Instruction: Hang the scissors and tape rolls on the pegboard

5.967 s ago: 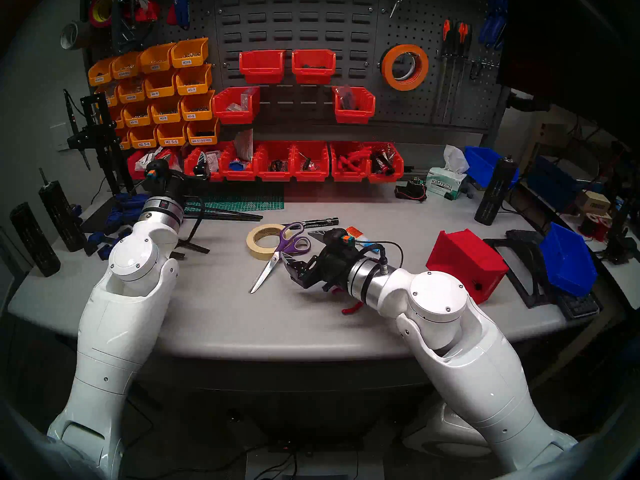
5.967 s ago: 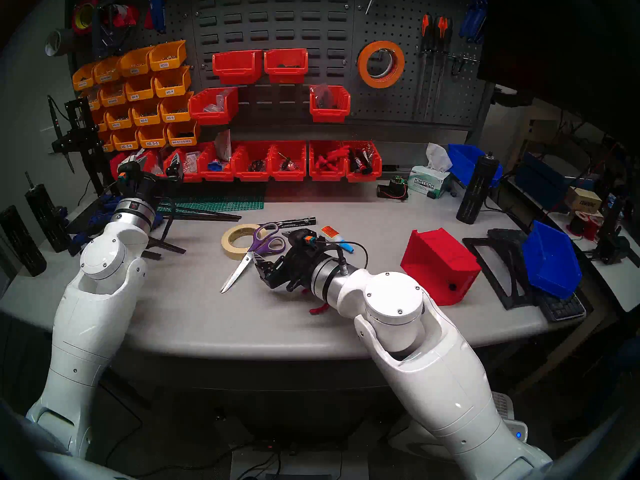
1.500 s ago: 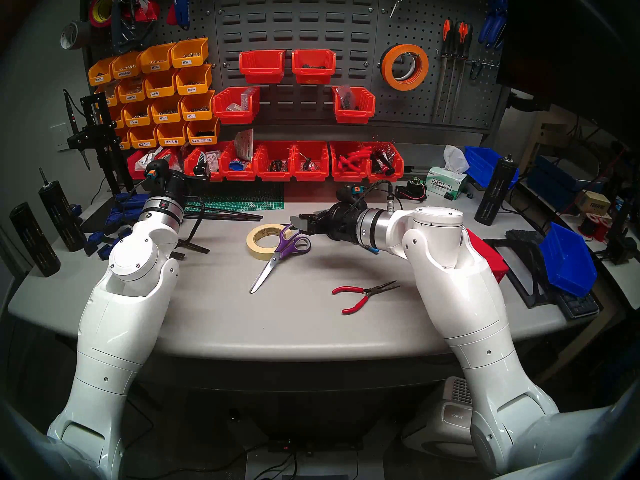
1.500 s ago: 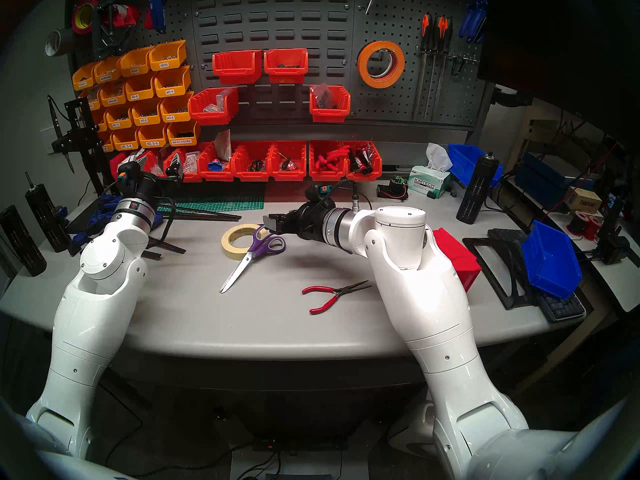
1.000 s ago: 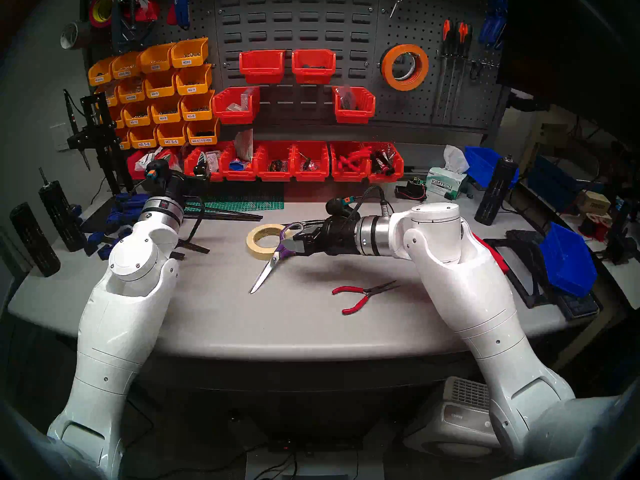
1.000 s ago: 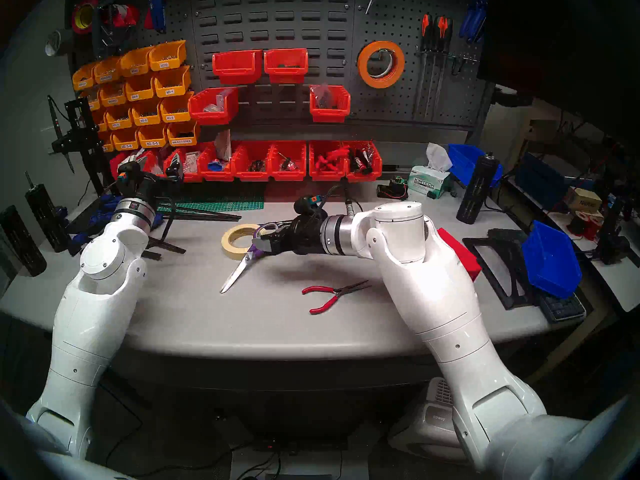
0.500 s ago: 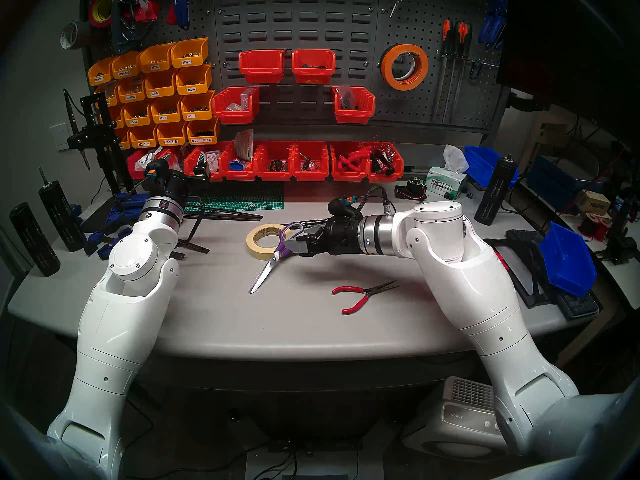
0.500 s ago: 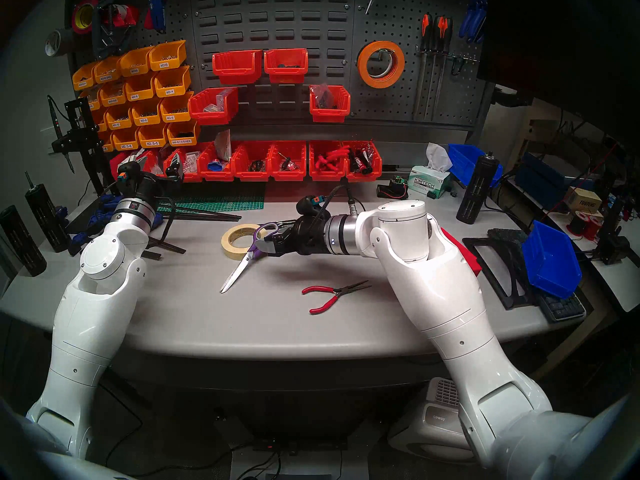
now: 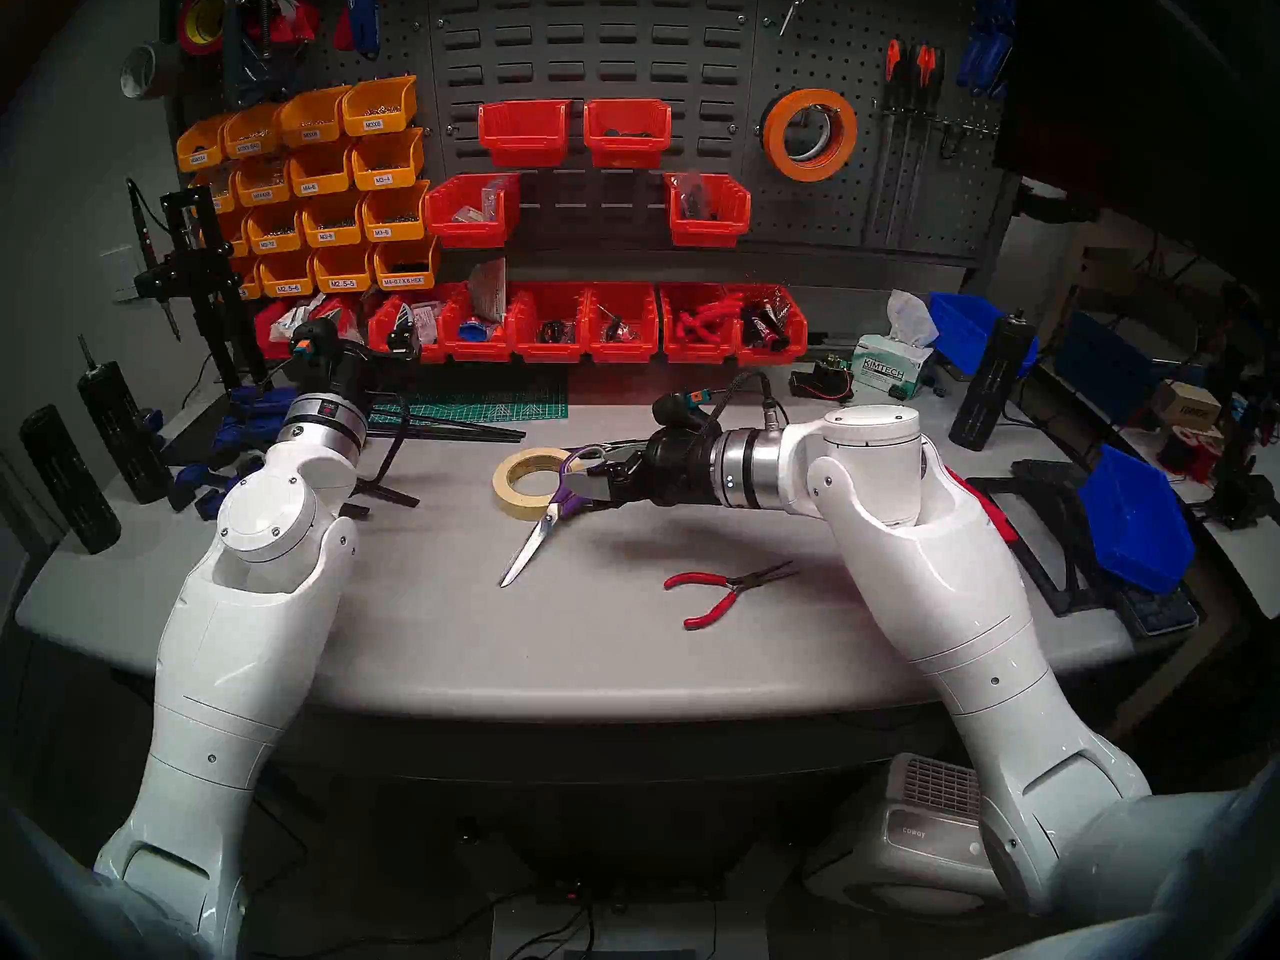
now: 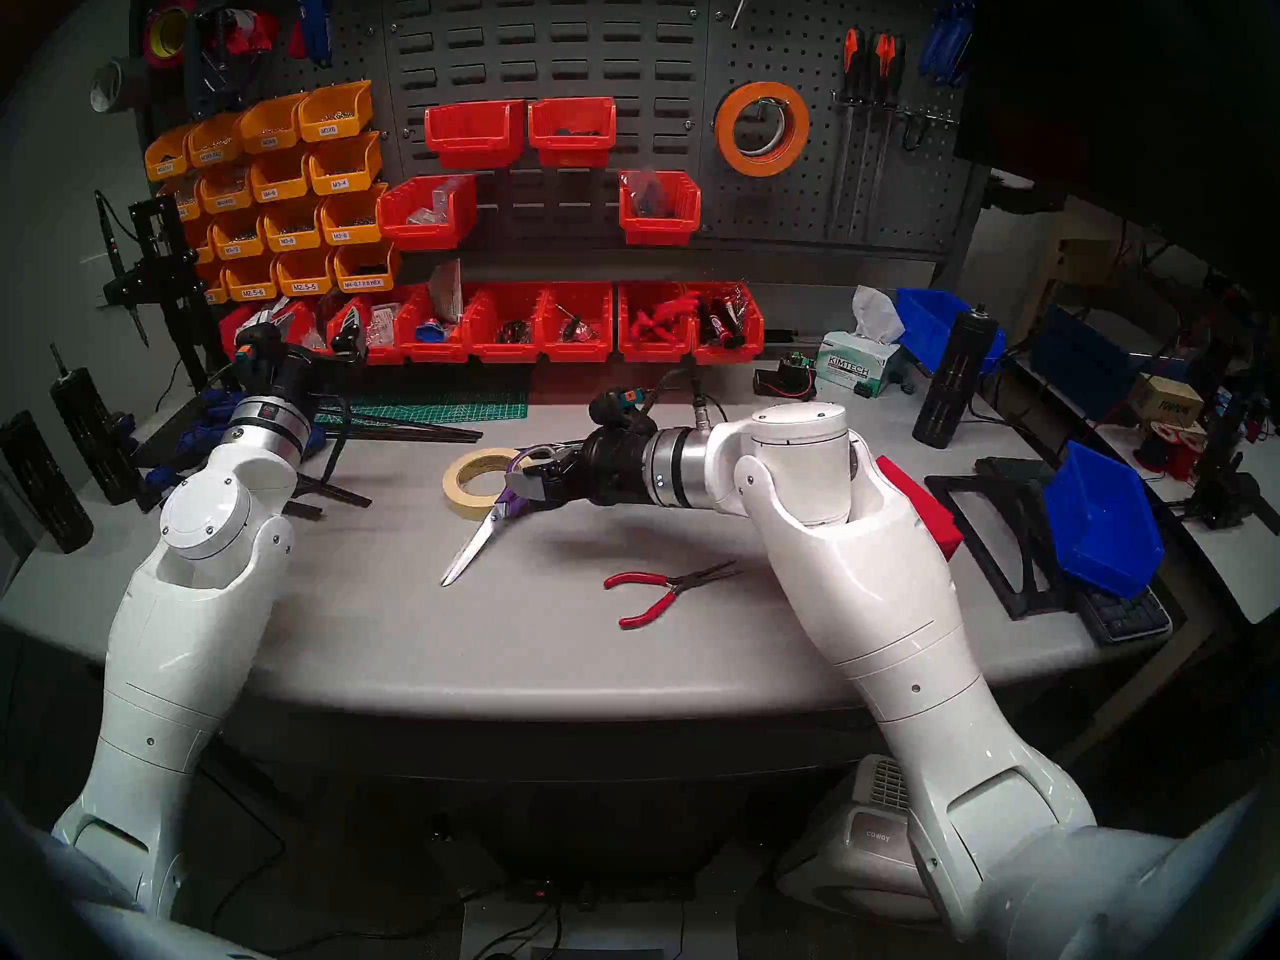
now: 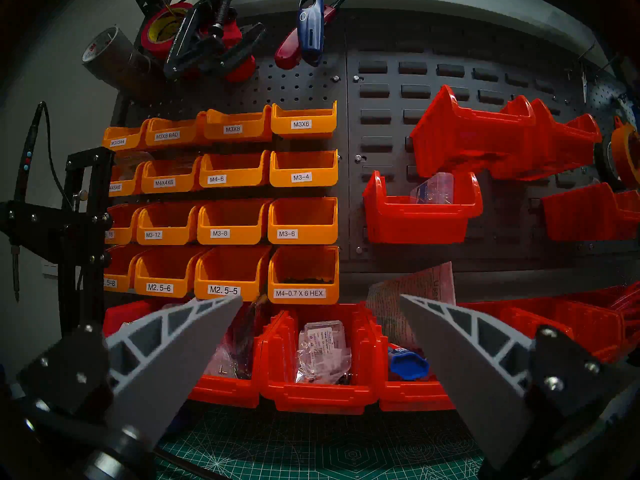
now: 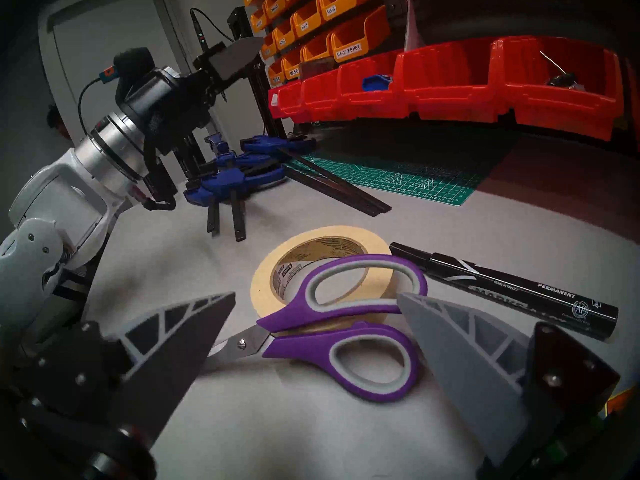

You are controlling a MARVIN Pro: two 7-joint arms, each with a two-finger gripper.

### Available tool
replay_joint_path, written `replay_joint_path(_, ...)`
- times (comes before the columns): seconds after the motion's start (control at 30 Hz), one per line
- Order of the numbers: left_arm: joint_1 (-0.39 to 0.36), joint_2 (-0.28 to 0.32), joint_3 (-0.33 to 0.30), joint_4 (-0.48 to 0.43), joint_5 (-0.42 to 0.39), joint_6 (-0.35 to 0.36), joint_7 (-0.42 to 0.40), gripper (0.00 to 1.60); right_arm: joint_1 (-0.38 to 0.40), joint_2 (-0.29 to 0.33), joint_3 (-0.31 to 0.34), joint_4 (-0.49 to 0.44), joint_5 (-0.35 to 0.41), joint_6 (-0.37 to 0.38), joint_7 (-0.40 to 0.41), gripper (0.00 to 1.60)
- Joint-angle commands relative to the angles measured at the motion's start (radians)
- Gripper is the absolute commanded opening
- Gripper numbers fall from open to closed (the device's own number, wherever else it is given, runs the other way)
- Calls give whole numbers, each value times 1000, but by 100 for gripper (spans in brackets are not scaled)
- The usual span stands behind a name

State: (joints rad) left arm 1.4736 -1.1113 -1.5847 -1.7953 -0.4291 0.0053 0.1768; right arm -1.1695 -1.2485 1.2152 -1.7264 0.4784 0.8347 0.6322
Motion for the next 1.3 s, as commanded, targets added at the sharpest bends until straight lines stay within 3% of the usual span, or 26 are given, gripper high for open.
replay_joint_path(0.0,-30,1,-13,-29,-2,-12,2,160,21,-56,5,-10,10,-26,-18,160)
replay_joint_path(0.47,-30,1,-13,-29,-2,-12,2,160,19,-111,-16,5,18,-29,-68,160)
replay_joint_path(1.27,-30,1,-13,-29,-2,-12,2,160,-19,-99,-23,-62,33,48,-99,160)
